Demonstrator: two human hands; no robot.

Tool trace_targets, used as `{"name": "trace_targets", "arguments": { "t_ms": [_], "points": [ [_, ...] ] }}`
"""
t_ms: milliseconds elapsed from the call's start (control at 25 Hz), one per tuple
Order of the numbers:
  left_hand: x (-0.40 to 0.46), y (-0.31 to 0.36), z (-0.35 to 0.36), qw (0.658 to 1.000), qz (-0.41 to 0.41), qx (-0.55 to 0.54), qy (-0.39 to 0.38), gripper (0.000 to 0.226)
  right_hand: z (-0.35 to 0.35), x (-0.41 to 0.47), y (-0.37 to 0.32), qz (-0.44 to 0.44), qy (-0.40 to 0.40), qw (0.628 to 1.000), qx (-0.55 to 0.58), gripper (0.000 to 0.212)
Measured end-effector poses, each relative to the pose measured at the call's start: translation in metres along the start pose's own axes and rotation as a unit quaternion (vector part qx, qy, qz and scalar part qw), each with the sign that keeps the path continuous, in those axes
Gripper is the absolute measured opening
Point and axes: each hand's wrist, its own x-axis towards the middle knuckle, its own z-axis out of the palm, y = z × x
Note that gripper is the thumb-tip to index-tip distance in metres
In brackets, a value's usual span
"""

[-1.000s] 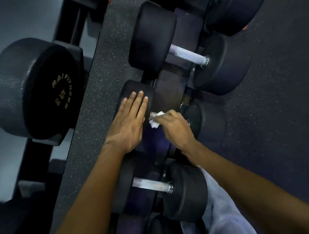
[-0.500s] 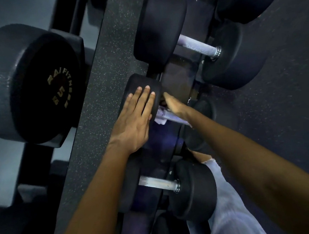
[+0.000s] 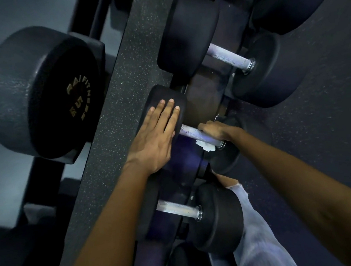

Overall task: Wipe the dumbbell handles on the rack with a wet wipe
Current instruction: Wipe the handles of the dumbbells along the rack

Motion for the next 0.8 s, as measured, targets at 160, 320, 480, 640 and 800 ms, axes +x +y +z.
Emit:
{"name": "trace_targets", "arguments": {
  "t_ms": [160, 320, 480, 640, 800],
  "points": [
    [0.001, 0.002, -0.001, 1.0, -0.002, 0.003, 0.006, 0.055, -0.004, -0.003, 0.003, 0.008, 0.041, 0.999, -0.016, 0.039],
    [0.0, 0.001, -0.002, 1.0, -0.001, -0.009, 0.01, 0.055, -0.003, -0.008, 0.006, -0.031, 0.089, 0.992, -0.085, 0.03],
    [0.001, 0.002, -0.005, 1.0, -0.004, -0.013, -0.008, 0.052, 0.008, -0.022, 0.009, -0.048, 0.175, 0.972, -0.149, 0.021],
    [-0.004, 0.004, -0.014, 0.999, -0.006, -0.032, -0.016, 0.053, -0.007, -0.047, 0.008, -0.04, 0.248, 0.967, -0.041, 0.019],
    [0.008, 0.006, -0.036, 1.0, -0.009, -0.018, 0.018, 0.058, -0.032, -0.077, -0.008, -0.048, 0.201, 0.89, 0.405, 0.018]
  ]
}}
